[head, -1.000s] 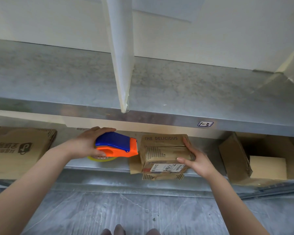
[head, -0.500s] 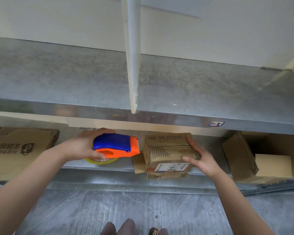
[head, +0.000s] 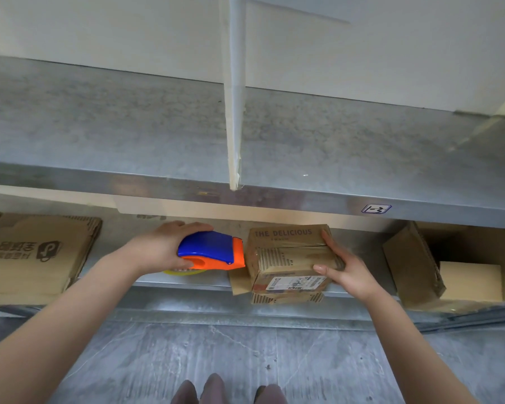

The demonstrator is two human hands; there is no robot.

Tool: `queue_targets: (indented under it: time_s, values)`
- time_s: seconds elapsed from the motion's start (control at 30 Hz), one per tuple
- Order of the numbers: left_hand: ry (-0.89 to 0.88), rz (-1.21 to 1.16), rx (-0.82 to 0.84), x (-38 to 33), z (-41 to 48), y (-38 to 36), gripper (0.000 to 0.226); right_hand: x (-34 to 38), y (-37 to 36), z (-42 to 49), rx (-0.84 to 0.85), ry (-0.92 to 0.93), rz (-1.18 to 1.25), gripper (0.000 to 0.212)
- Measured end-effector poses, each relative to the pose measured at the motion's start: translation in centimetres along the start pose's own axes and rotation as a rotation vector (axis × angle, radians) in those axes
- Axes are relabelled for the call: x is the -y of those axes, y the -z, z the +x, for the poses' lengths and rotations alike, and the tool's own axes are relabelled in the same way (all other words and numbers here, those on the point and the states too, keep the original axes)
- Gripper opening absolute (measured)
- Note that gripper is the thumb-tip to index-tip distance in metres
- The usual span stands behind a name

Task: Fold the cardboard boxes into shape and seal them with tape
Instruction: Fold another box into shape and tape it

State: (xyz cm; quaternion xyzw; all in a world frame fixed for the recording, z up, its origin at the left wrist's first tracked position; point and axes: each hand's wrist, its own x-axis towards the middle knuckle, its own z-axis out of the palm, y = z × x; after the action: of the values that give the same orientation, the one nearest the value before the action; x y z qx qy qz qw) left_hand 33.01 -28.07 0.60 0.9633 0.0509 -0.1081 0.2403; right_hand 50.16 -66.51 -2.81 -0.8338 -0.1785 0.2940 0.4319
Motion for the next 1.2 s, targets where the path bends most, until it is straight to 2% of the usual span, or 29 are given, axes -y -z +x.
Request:
queue_targets:
  time_s: [0.27,0.47,0.67,0.87,0.97,1.0,1.1,1.13,1.2]
  values:
    - [-0.034,0.218,-0.055,-4.2,1.9,-0.1,0.072,0.0,-0.3,0.2,-0.012,-0.007,0.004,0.101]
    - [0.031,0.211,-0.066,-4.0,1.9,-0.7,0.075,0.1,-0.5,0.5,-0.014,0.000,0.018,0.103]
    - [-0.028,0.282,-0.206,-6.5,1.5,-0.9,0.061,-0.1,-0.5,0.4,-0.014,0.006,0.049,0.102]
    - [0.056,0.368,-0.124,-7.6,1.9,-0.1,0.063,-0.3,-0.5,0.6,0.005,0.016,0.066,0.101]
    - [-0.041,0.482,-0.244,-8.2,1.2,-1.1,0.064,-0.3,-0.5,0.6,0.011,0.021,0.052,0.102]
    - [-0.038,0.525,-0.236,-8.5,0.9,-1.4,0.062,-0.4,-0.5,0.6,0.010,0.030,0.047,0.102]
    - [0.040,0.588,0.044,-7.0,-1.0,-4.9,0.055,-0.4,-0.5,0.6,0.009,0.036,0.042,0.102]
    - [0.090,0.516,0.071,-6.0,-2.1,-5.6,0.057,-0.4,-0.5,0.6,0.009,0.035,0.040,0.102]
    - [0.156,0.363,-0.015,-3.6,-3.4,-5.7,0.065,-0.8,-0.4,0.7,-0.006,0.041,0.042,0.102]
